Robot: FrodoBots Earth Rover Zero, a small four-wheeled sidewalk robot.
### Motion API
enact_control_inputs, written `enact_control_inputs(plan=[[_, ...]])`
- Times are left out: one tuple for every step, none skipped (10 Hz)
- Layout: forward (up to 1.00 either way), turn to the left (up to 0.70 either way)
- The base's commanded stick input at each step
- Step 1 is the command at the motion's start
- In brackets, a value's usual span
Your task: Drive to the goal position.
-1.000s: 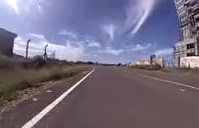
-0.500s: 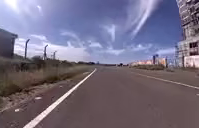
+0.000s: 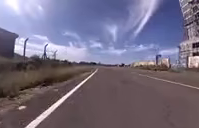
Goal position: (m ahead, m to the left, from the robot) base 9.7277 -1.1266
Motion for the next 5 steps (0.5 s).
enact_control_inputs(plan=[[1.0, 0.0], [1.0, 0.0], [1.0, 0.0], [1.0, 0.0], [1.0, 0.0]])
